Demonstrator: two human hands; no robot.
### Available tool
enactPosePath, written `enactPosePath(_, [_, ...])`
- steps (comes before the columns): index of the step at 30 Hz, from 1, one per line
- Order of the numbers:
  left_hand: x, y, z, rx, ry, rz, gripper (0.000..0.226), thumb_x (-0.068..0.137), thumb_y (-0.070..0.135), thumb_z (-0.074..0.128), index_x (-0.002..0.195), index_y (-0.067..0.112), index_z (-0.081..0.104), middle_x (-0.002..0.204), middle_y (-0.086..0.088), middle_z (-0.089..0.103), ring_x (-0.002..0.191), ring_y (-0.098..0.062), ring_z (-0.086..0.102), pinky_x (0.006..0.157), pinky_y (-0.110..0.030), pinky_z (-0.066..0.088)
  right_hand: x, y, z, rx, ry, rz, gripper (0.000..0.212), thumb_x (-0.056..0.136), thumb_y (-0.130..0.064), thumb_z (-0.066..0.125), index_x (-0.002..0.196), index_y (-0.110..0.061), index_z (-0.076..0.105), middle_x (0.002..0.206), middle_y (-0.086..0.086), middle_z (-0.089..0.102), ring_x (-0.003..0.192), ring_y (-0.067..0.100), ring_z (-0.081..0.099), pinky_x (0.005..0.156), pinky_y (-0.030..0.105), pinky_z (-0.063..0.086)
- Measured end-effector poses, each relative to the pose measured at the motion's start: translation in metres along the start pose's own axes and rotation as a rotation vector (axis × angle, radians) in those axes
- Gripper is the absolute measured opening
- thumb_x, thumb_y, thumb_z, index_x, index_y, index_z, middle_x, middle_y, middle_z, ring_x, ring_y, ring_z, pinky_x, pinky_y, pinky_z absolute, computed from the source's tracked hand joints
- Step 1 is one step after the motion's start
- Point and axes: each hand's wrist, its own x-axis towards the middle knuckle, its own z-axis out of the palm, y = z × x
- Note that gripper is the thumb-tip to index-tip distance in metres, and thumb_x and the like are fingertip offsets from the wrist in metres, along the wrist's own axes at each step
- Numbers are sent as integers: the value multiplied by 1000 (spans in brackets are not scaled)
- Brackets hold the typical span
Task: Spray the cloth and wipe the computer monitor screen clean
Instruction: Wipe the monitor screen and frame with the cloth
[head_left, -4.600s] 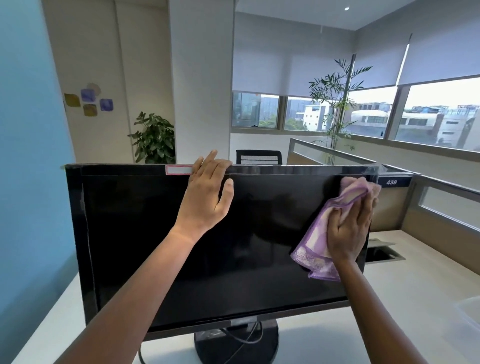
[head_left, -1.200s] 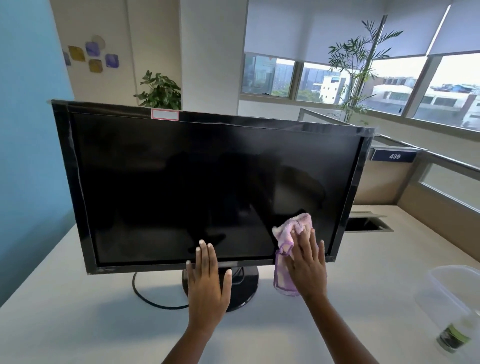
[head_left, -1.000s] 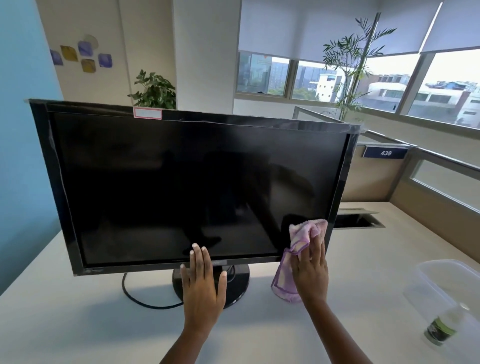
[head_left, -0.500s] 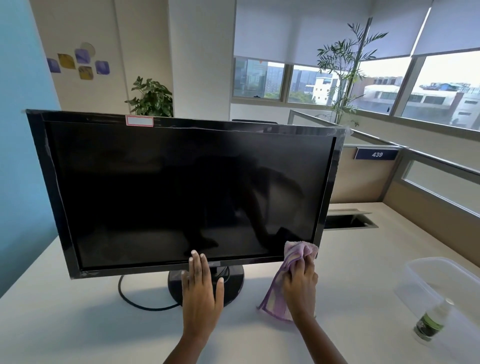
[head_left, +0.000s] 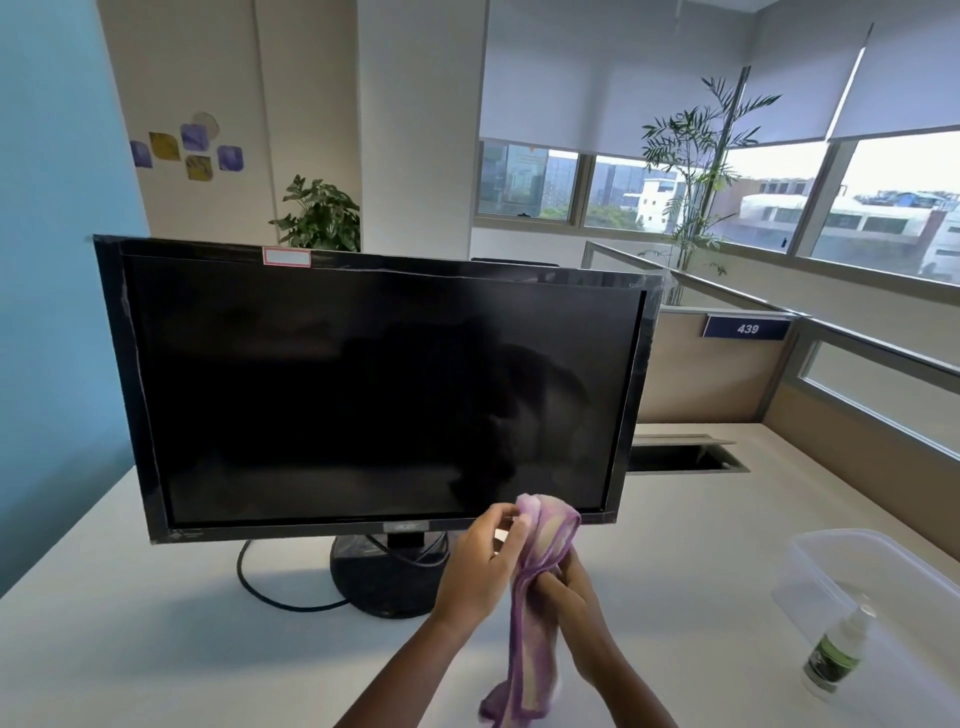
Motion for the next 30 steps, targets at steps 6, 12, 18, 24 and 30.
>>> enactPosePath(6, [-1,15,-4,26,113,2,23,91,31,50,93,10,60,89,-7,65,81,-17,63,70,-28,57,-12,-24,-7,57,-154,-24,58,70,-59,55,120,-30,47,107,-14,60,100,7,59,76,13,51])
enactPosePath(12, [-2,27,-10,17,235,9,22,89,25,53,77,7,56,65,0,56,61,-12,53,54,-17,42,-5,-34,-19,-38,47,-102,21,97,-19,43,98,-11,62,94,12,69,92,25,66,86,38,55])
enactPosePath(18, [4,39,-29,0,382,25,25,91,18,48,66,14,43,55,4,44,49,-9,41,42,-8,34,7,-42,-39,-227,273,-136,26,97,-20,45,92,-1,63,84,13,66,82,29,63,76,41,54])
enactPosePath(24, [0,47,-31,132,338,143,19,93,23,47,75,15,46,59,9,45,53,-5,46,47,-6,38,-4,-51,-25,-314,372,-265,18,96,-24,45,88,-15,59,75,-8,61,70,10,59,57,9,45])
enactPosePath(30, [-9,47,-21,103,250,154,18,93,27,46,97,13,57,95,-2,63,85,-14,61,69,-18,48,-13,-65,8,-244,260,-298,21,98,-22,42,96,-21,63,80,-10,65,74,7,62,60,7,48])
